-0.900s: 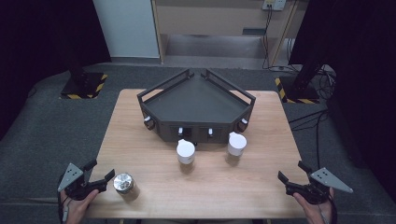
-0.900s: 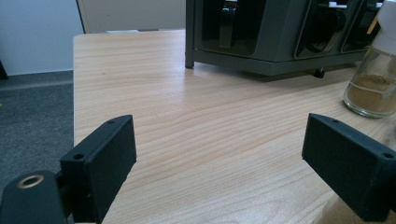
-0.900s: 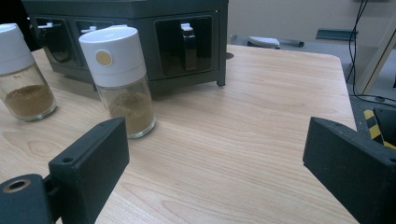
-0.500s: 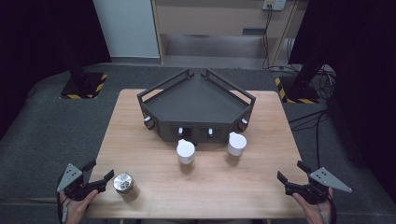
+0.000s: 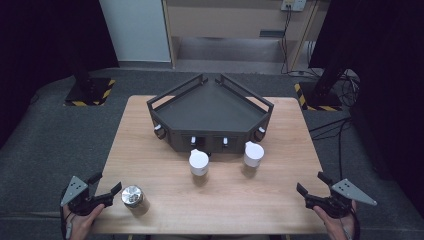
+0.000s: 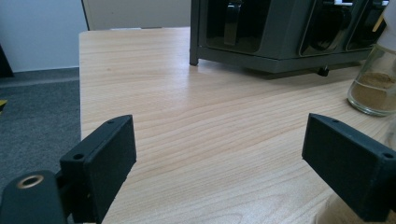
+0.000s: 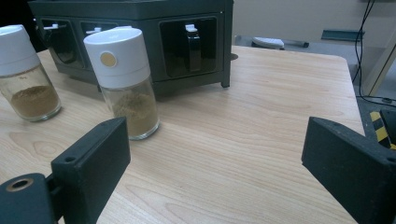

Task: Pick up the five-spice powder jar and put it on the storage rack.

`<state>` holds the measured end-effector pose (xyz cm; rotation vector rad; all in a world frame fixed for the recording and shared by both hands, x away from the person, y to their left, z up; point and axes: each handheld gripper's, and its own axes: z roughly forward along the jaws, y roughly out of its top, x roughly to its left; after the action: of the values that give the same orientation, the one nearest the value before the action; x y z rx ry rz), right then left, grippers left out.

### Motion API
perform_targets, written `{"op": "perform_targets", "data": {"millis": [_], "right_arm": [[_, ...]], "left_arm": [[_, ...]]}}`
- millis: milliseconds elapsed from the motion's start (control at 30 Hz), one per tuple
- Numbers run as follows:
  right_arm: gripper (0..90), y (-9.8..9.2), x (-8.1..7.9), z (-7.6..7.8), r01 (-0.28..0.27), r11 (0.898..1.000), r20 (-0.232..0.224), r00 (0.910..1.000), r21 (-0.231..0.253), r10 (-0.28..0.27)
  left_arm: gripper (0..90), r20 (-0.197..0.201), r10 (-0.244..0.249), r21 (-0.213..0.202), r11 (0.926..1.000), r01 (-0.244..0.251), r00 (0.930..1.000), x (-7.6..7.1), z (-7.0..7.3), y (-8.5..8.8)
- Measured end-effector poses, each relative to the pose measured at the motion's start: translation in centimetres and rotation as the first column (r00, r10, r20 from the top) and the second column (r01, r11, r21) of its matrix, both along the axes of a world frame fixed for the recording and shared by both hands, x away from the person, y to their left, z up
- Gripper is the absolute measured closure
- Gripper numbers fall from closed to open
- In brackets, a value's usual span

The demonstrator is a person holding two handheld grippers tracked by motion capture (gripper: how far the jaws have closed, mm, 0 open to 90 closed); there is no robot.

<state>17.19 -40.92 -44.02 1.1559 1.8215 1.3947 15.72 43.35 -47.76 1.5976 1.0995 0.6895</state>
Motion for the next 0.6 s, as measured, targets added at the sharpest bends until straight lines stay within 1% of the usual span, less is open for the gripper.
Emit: {"op": "perform_targets", "data": {"millis": [233,333,400,433,467,533,600], "right_arm": [[7.7,0.1,0.4,-0.1,-0.009,1.000,0.000,1.0000,-0.002,0.009],[7.7,0.0,0.6,-0.1,-0.009,1.000,-0.010,0.9999,0.010,0.010],[7.7,0.0,0.7,-0.1,-0.010,1.000,-0.011,0.9999,0.009,0.010],[7.7,0.0,0.7,-0.1,-0.010,1.000,-0.012,0.9999,0.006,0.011],[7.7,0.0,0.7,-0.1,-0.011,1.000,-0.013,0.9999,0.005,0.011],[7.7,-0.1,0.7,-0.1,-0.017,1.000,-0.011,0.9998,0.014,0.017],[7.7,0.1,0.6,0.0,-0.016,1.000,-0.003,0.9999,0.003,0.016]], "left_arm": [[8.7,0.000,0.011,-0.003,0.9999,-0.011,0.9999,-0.3,0.0,0.1],[8.6,-0.001,0.019,-0.002,0.9998,-0.019,0.9998,-0.5,0.0,0.1],[8.6,-0.002,0.028,-0.006,0.9996,-0.028,0.9996,-0.7,0.0,0.2],[8.6,-0.002,0.032,-0.019,0.9993,-0.032,0.9995,-0.7,0.0,0.3],[8.1,0.003,0.031,-0.024,0.9992,-0.031,0.9995,-0.8,0.1,0.3],[8.1,0.019,0.038,-0.016,0.9992,-0.038,0.9991,-0.8,0.5,0.2],[8.0,0.031,0.034,-0.016,0.9993,-0.033,0.9990,-0.8,1.0,0.3]]}}
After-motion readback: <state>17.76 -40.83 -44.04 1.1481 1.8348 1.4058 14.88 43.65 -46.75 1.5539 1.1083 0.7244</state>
